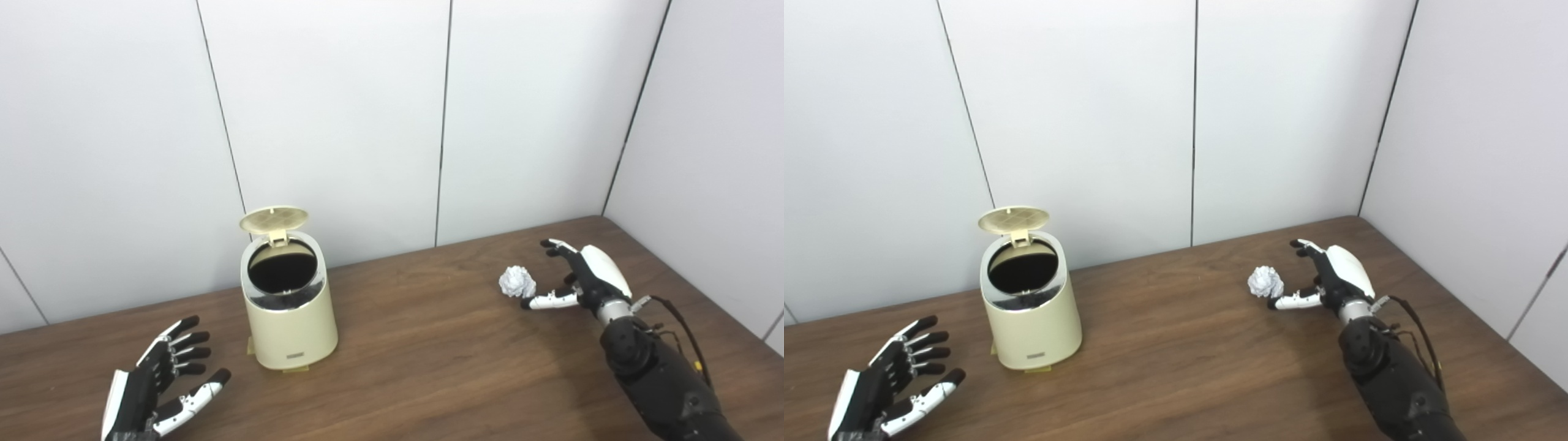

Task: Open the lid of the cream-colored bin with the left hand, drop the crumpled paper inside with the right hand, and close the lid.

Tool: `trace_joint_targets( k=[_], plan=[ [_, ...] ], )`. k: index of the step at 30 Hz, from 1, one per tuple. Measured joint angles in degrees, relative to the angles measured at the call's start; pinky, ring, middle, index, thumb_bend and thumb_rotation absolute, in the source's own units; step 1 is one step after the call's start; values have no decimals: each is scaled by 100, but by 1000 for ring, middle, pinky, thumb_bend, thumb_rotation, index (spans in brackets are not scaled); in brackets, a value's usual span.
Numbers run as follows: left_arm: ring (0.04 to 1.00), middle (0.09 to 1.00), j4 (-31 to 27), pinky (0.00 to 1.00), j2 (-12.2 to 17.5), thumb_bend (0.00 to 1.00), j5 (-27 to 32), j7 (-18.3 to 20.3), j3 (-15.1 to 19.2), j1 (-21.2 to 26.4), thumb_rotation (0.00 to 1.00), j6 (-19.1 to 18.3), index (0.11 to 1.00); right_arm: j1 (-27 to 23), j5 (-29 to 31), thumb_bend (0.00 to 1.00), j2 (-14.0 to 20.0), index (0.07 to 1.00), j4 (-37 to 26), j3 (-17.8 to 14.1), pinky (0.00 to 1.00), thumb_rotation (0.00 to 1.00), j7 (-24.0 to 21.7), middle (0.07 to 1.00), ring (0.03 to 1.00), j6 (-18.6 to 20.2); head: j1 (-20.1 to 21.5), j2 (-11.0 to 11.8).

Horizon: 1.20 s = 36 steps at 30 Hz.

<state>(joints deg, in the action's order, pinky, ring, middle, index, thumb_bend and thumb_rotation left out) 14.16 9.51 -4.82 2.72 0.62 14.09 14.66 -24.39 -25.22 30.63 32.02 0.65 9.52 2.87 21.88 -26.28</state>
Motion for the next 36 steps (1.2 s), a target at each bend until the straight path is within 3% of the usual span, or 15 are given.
trace_joint_targets(
  k=[6, 18, 23, 26, 28, 29, 31, 36],
  plan=[
    [702, 759, -62, 637, -4, 619, -17, 5, 0, -36, 78, -63, 858, 16, -101, 859, -8, 842, -170, 210, 938, 234, -66, 856, 957, 174, -53, -61],
    [696, 754, -97, 635, -7, 596, -44, -4, -4, -54, 75, -135, 861, 74, -124, 831, 6, 783, -544, 492, 958, 233, -596, 814, 935, 505, -88, -141],
    [694, 752, -172, 626, -15, 584, -46, -6, -4, -96, 47, -187, 859, 88, -132, 798, 63, 741, -673, 554, 950, 148, -732, 769, 885, 491, -97, -176],
    [693, 751, -186, 621, -20, 585, -46, -6, -6, -107, 70, -188, 858, 109, -161, 782, 67, 684, -764, 596, 930, 83, -759, 702, 821, 430, -88, -202],
    [696, 753, -186, 629, -14, 575, -50, -8, -5, -109, 44, -188, 859, 110, -203, 573, 69, 533, -713, 601, 864, 117, -658, 637, 725, 276, -88, -211],
    [697, 754, -189, 631, -14, 573, -52, -8, -5, -111, 39, -188, 859, 112, -253, 546, 72, 513, -672, 610, 848, 122, -578, 623, 707, 169, -88, -211],
    [692, 752, -194, 626, -14, 575, -67, -9, -6, -114, 53, -188, 857, 109, -354, 533, 88, 496, -566, 626, 847, 25, -394, 513, 675, 26, -88, -220],
    [692, 749, -201, 633, -15, 573, -98, -16, -5, -116, 67, -203, 859, 100, -549, 530, 110, 500, -488, 672, 800, 0, -160, 461, 635, -127, -79, -237]
  ],
)
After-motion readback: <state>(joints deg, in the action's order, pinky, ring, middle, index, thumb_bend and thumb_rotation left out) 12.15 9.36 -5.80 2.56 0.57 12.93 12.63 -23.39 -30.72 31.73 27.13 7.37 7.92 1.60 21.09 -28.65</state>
